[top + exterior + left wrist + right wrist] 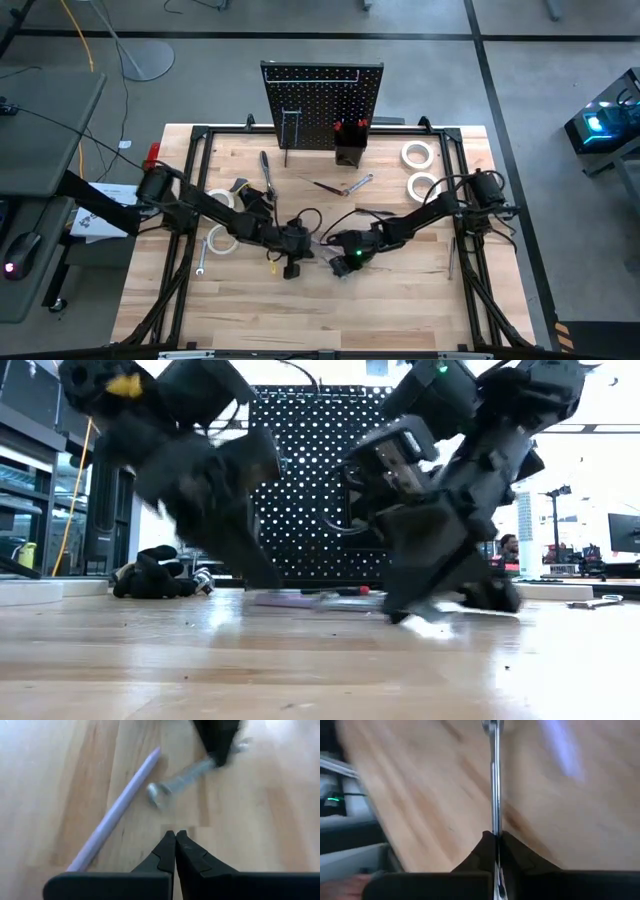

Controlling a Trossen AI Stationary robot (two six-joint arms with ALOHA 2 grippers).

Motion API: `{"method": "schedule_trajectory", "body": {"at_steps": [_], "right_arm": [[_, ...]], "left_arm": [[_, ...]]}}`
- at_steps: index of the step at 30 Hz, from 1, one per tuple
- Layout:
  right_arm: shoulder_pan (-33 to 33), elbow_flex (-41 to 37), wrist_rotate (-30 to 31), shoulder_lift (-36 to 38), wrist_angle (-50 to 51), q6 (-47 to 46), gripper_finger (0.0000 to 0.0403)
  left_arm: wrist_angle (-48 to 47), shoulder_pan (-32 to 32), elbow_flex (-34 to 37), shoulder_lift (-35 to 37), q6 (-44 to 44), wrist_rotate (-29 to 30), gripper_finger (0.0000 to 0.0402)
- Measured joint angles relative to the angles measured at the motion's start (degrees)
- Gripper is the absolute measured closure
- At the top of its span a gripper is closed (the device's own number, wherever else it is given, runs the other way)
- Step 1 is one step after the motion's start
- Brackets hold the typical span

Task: Hang tools onto peg board
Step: Hang the wrench onto the peg board

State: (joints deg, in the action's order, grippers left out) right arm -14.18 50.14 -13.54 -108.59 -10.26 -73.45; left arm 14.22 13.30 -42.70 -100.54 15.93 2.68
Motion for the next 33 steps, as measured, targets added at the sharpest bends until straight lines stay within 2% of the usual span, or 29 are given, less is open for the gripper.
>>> {"method": "schedule_trajectory", "body": {"at_steps": [8,14,18,22,27,31,33], "right_arm": [[-1.41,0.12,0.53,10.11,12.59,5.03,0.0402],[-0.75,0.27,6.80,17.50,13.37,6.75,0.0402],[1.30,0.27,11.95,21.48,10.99,9.38,0.0402],[4.52,0.34,15.16,23.71,2.35,13.35,0.0402],[9.88,1.02,19.19,23.47,-10.96,18.42,0.0403],[14.56,7.17,19.37,21.59,-11.90,25.29,0.0403],[16.60,12.45,17.42,19.62,-11.88,29.80,0.0403]], "left_arm": [[-13.58,-0.19,-0.19,14.32,-2.96,0.10,0.0402],[-21.23,-0.24,-0.30,24.70,-1.42,1.55,0.0402],[-21.34,-0.22,-0.30,31.76,2.04,2.97,0.0401],[-16.68,-0.22,-0.31,39.90,4.92,5.51,0.0401],[-7.62,-0.22,-0.42,49.58,1.79,14.44,0.0401],[-3.59,-0.22,-0.52,55.60,-2.35,21.55,0.0401],[-2.96,-0.22,-0.52,57.76,-2.96,23.54,0.0401]]}}
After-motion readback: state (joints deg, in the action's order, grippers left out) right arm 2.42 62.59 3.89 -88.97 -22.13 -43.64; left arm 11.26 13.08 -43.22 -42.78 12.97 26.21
